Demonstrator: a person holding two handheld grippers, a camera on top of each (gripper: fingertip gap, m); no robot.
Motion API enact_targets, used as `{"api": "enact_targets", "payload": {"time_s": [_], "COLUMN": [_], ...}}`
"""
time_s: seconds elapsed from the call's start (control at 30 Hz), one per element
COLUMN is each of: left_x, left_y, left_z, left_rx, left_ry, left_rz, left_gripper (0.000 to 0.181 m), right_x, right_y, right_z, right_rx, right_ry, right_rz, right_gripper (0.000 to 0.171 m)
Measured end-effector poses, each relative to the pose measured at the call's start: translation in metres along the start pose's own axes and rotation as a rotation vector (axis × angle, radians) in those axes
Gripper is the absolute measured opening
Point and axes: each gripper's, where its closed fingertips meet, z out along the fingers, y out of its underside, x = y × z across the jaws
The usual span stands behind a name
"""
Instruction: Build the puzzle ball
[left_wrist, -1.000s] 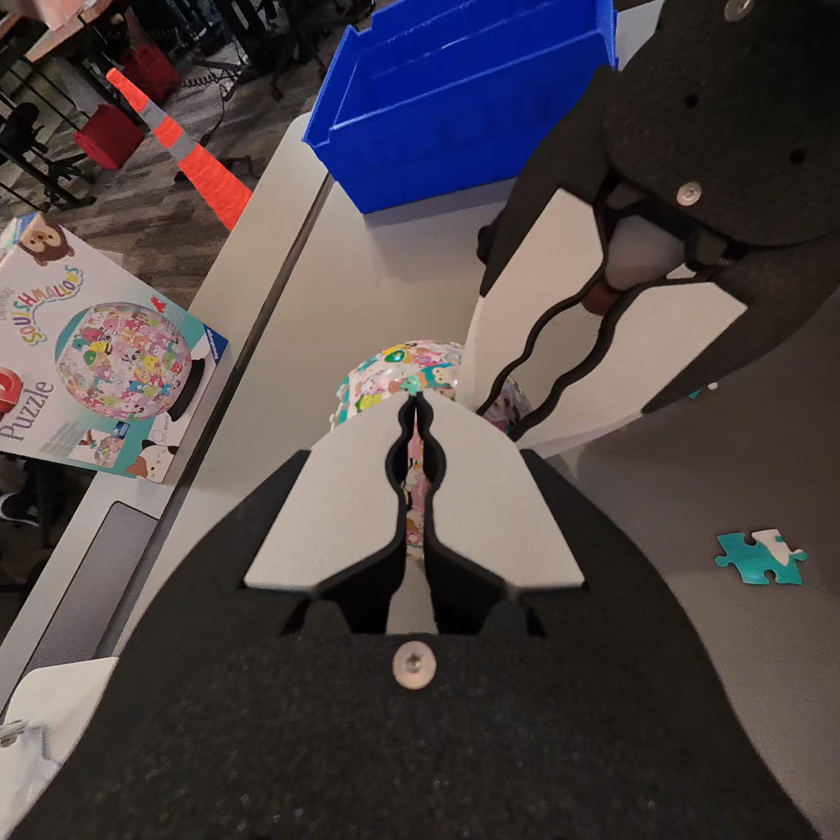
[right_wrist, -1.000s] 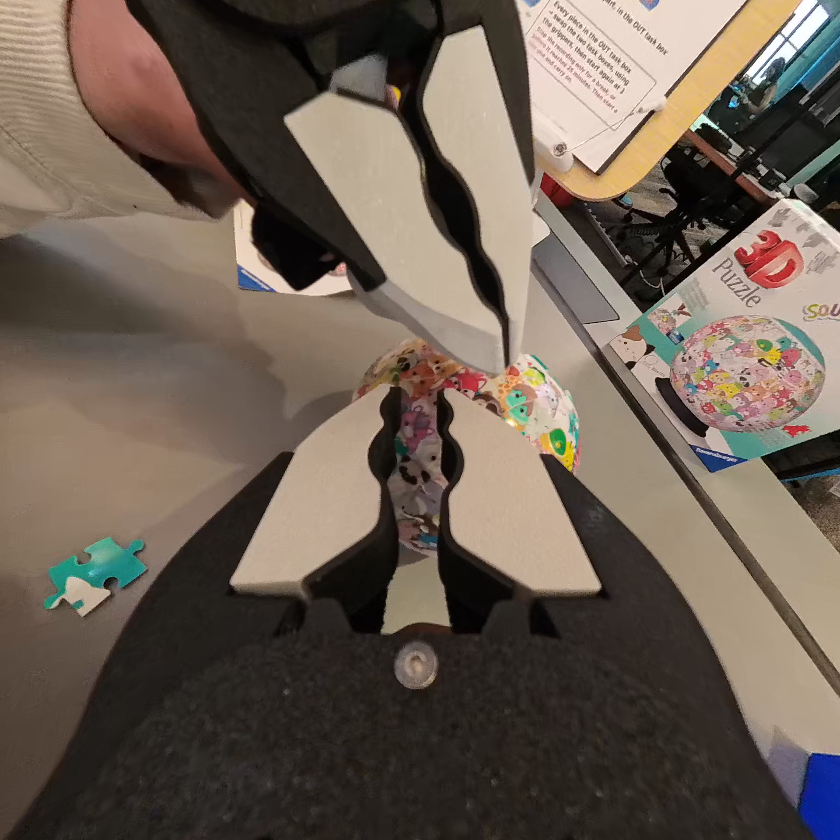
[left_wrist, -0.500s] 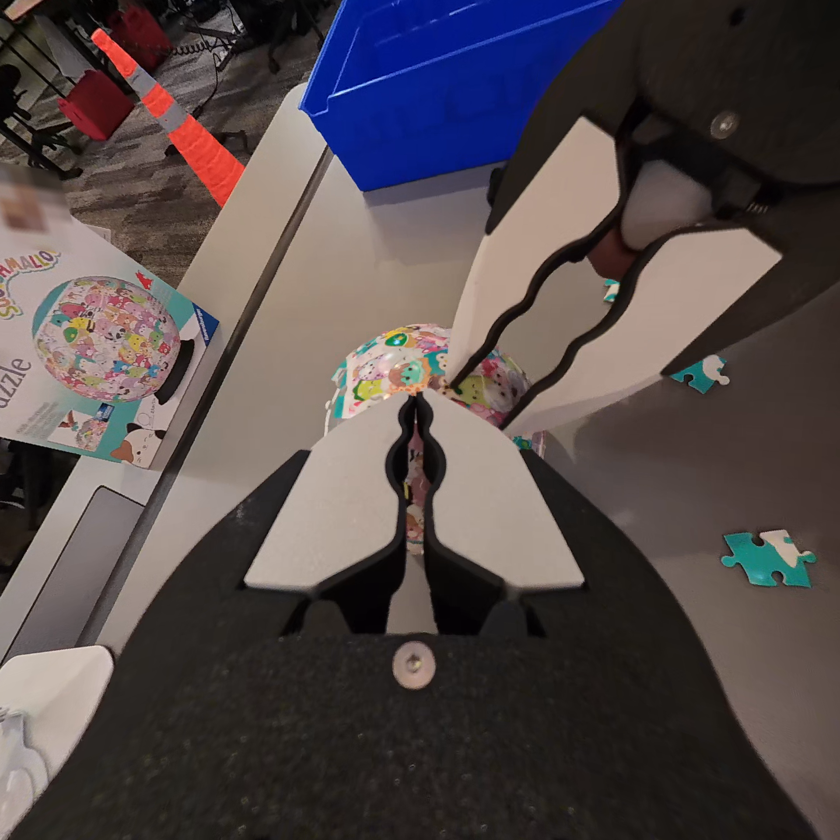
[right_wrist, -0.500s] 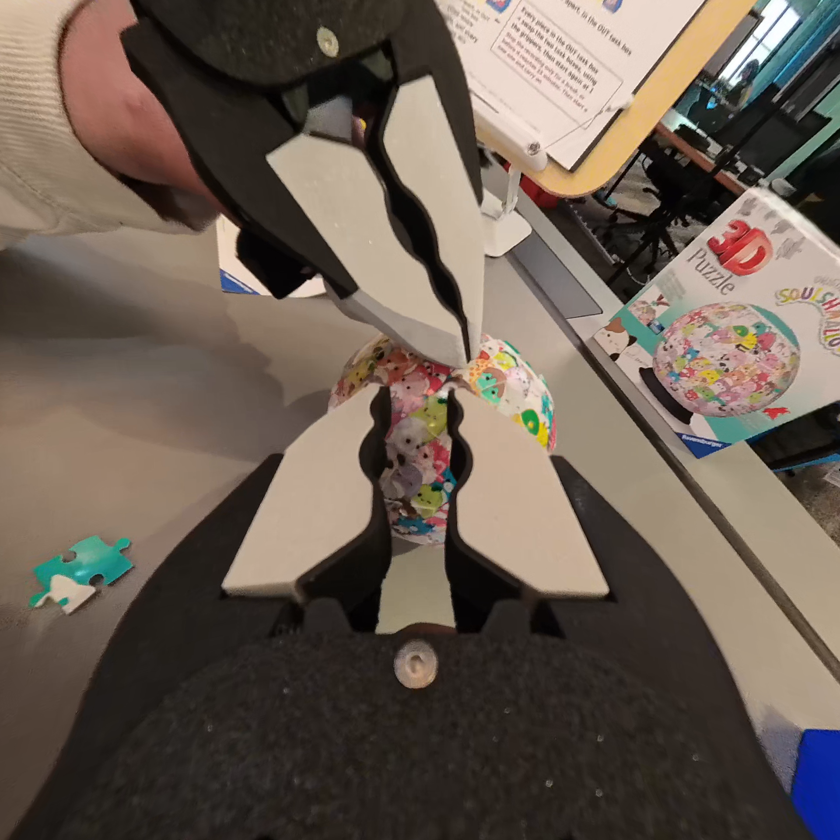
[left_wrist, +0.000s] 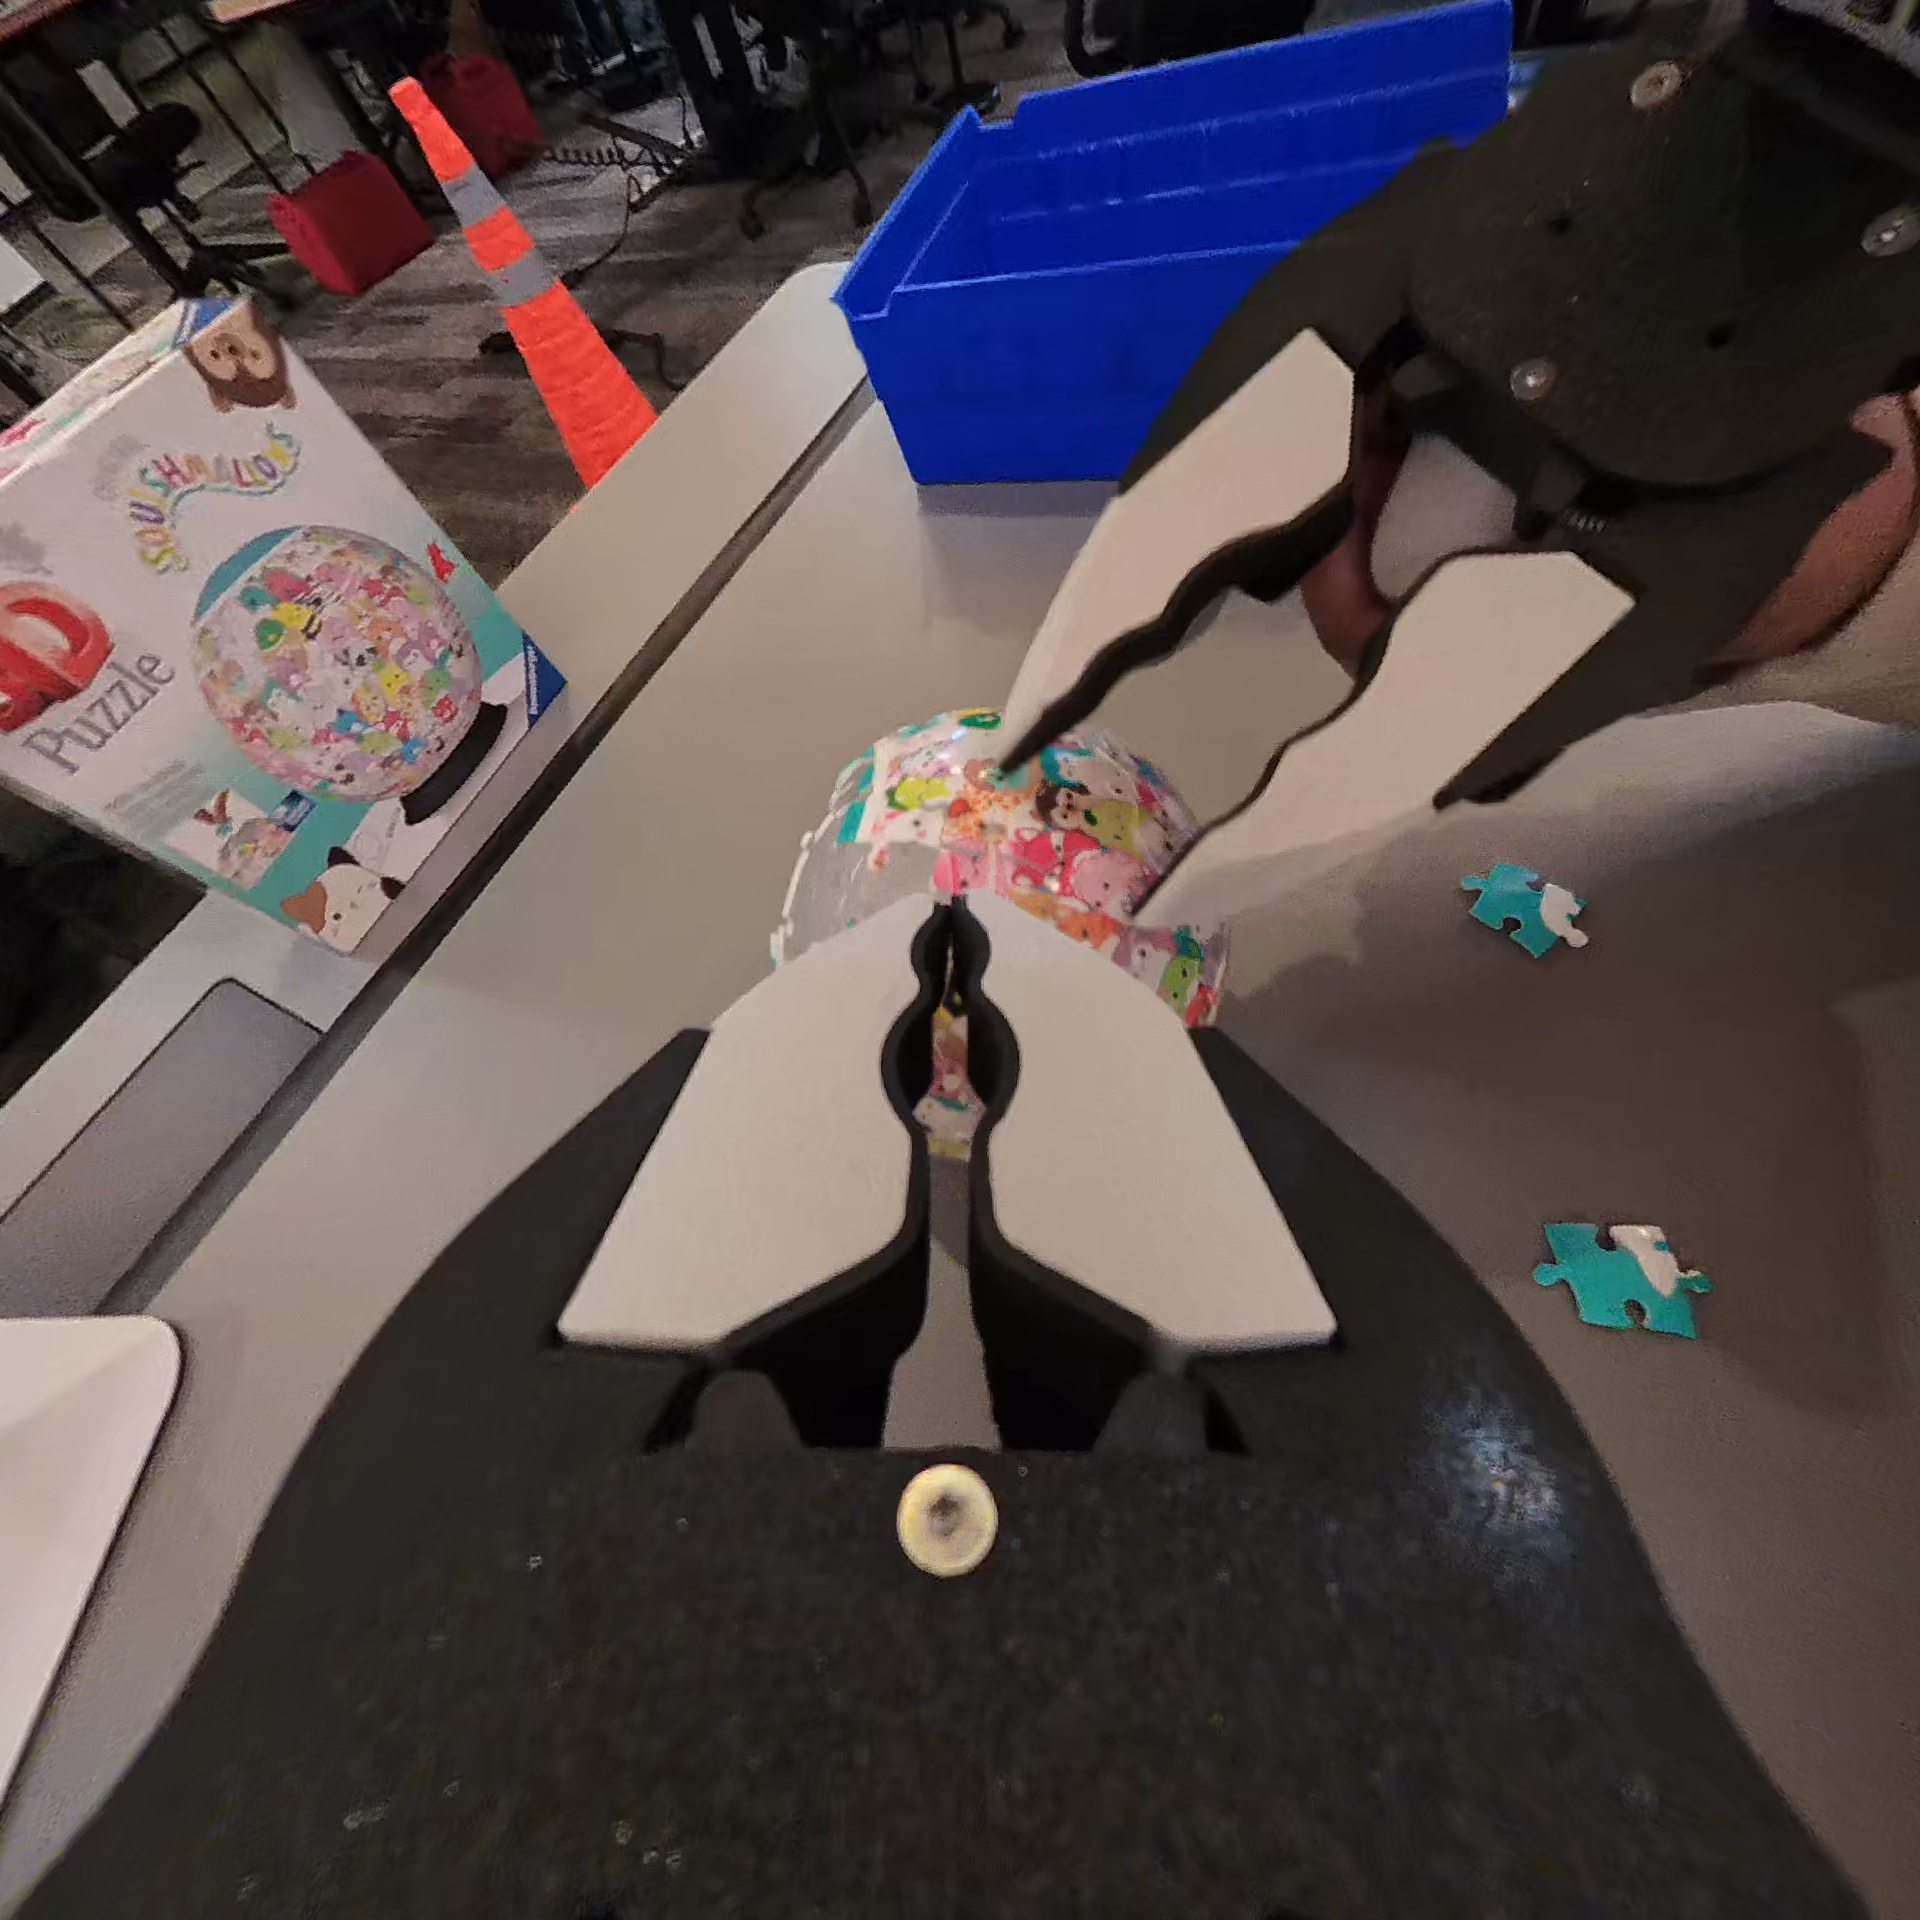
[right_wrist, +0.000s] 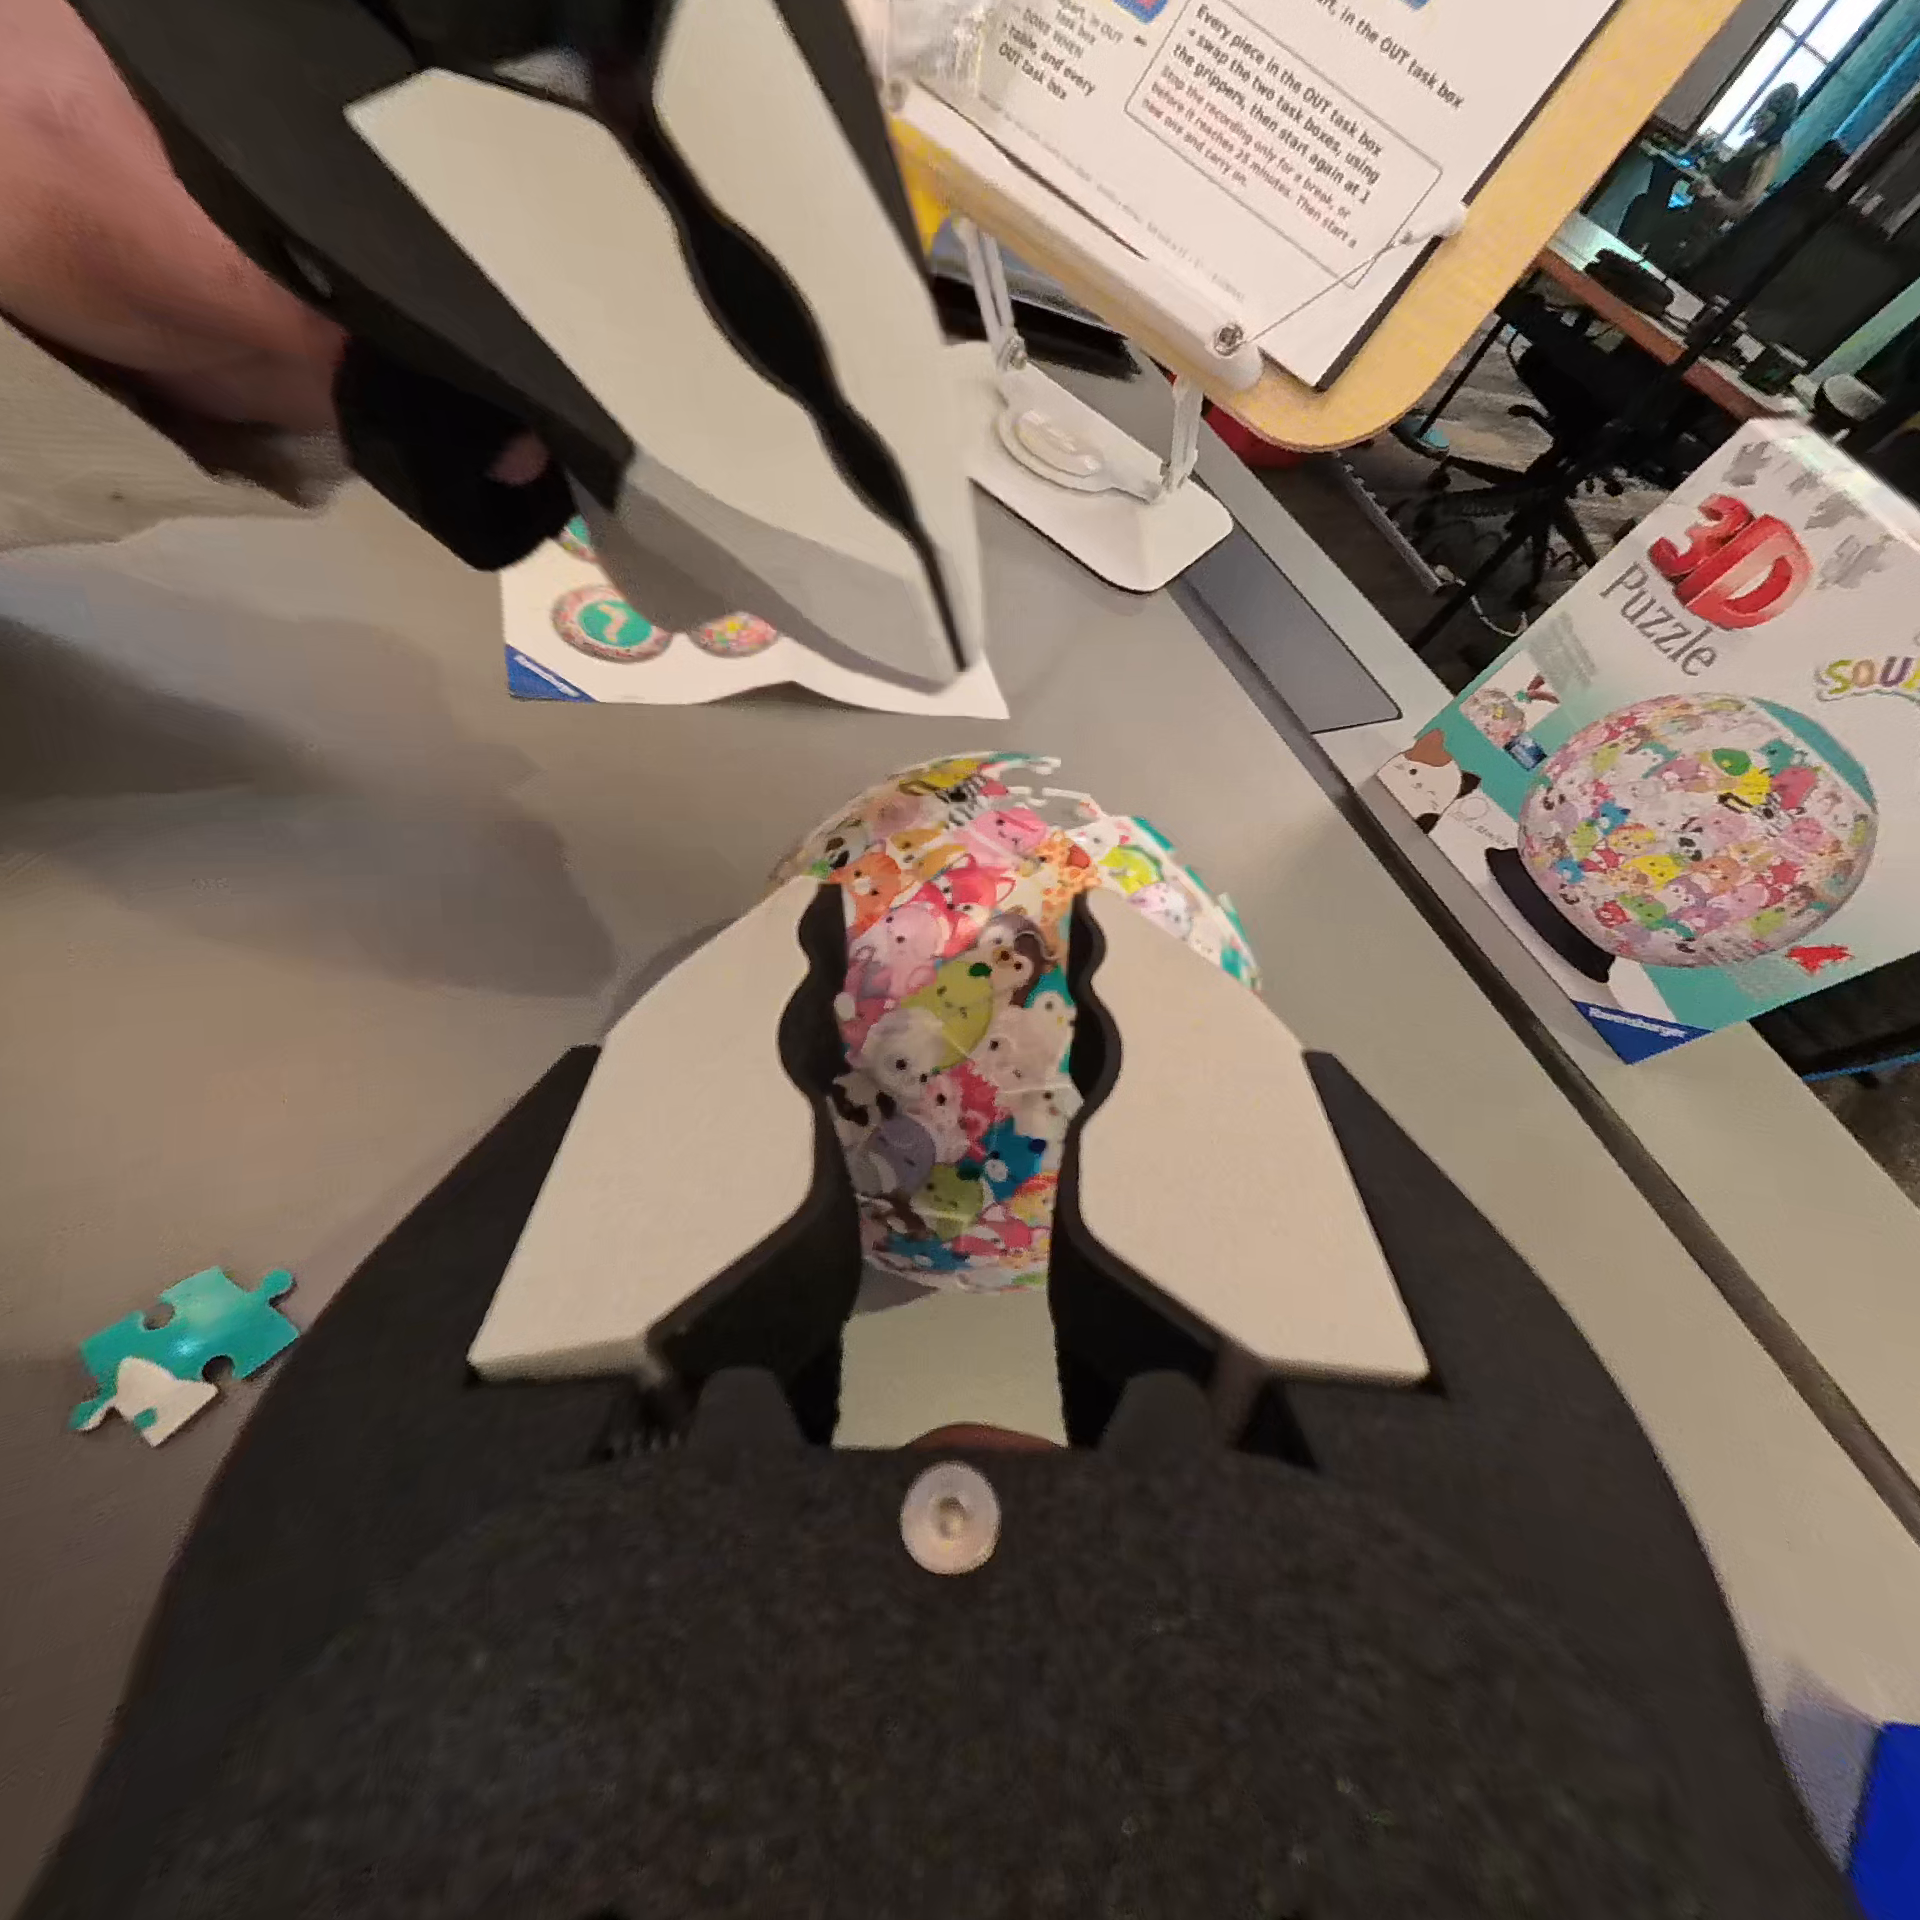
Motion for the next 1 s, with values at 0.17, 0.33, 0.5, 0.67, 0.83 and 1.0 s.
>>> {"api": "enact_targets", "payload": {"time_s": [0.17, 0.33, 0.5, 0.67, 0.83, 1.0], "left_x": [-0.001, -0.003, -0.002, -0.002, -0.003, 0.0], "left_y": [0.013, 0.015, 0.012, 0.015, 0.015, 0.018], "left_z": [-0.008, -0.009, -0.013, -0.017, -0.018, -0.012], "left_rx": [-0.013, -0.011, 0.005, 0.0, 0.01, 0.016], "left_ry": [0.001, 0.002, -0.002, -0.012, -0.007, 0.031], "left_rz": [-0.048, -0.073, -0.078, -0.08, -0.093, -0.135], "left_gripper": [0.0, 0.0, 0.0, 0.0, 0.0, 0.001], "right_x": [-0.002, -0.002, -0.005, -0.006, -0.007, 0.007], "right_y": [-0.006, -0.004, -0.007, -0.006, -0.001, -0.024], "right_z": [0.0, 0.002, 0.006, 0.009, 0.015, -0.002], "right_rx": [0.005, -0.017, -0.028, -0.037, -0.082, -0.019], "right_ry": [-0.028, -0.024, -0.042, -0.055, -0.069, -0.094], "right_rz": [-0.017, -0.041, -0.061, -0.041, -0.079, -0.129], "right_gripper": [0.045, 0.048, 0.05, 0.056, 0.059, 0.061]}}
